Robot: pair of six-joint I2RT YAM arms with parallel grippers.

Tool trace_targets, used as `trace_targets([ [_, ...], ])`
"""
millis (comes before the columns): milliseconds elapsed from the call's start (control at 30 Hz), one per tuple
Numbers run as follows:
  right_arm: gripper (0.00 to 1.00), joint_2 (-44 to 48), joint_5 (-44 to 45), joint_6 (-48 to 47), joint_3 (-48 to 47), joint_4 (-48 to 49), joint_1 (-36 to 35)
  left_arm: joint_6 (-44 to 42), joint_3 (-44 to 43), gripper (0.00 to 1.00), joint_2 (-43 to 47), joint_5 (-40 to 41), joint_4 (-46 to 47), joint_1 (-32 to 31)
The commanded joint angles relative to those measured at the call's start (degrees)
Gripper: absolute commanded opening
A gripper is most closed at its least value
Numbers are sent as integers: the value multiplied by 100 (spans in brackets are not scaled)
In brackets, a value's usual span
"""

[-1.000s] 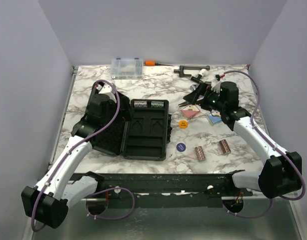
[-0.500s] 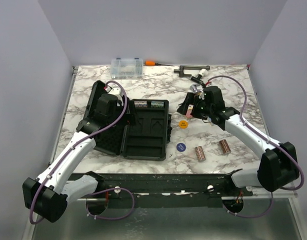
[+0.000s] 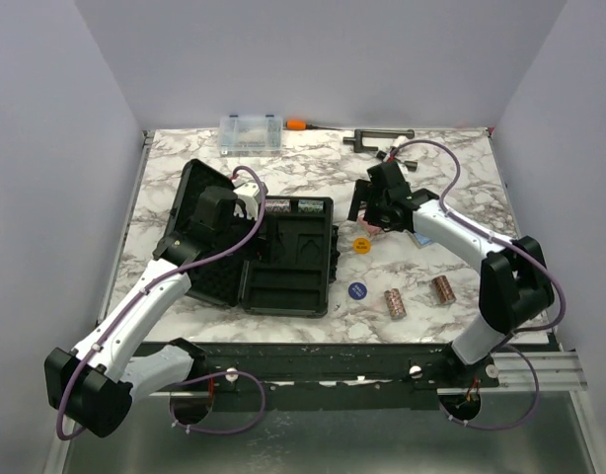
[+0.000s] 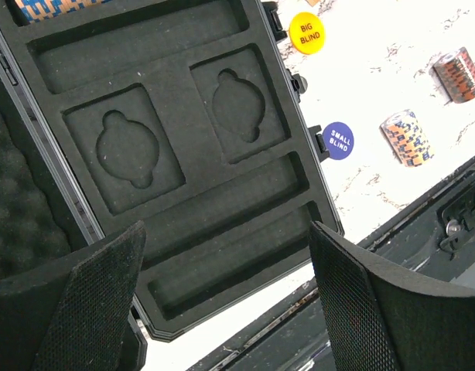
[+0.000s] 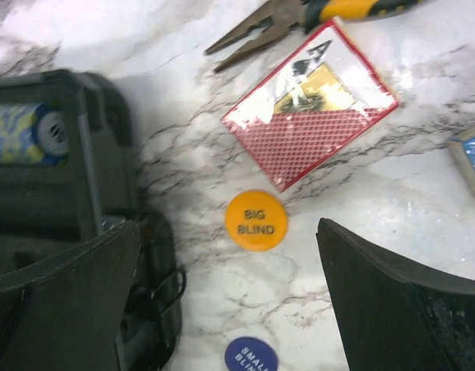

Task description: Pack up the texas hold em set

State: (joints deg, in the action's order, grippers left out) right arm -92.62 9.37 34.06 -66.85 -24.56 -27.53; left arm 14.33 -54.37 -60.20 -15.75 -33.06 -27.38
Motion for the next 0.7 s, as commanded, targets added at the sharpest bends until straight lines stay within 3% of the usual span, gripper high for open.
trace_targets([
  [0, 100, -485, 1239, 377, -441, -675, -7, -168, -178, 85, 19, 13, -172, 0],
  [133, 100, -983, 1607, 870, -839, -1024, 12, -179, -180, 85, 31, 110, -186, -4],
  [367, 100, -1800, 1477, 1679, -1458, -1434, 299, -183, -155, 84, 126, 307, -227, -12],
  [667, 100, -2347, 1351, 1742, -1771, -1315, 657, -191, -135, 83, 194, 559, -282, -72],
])
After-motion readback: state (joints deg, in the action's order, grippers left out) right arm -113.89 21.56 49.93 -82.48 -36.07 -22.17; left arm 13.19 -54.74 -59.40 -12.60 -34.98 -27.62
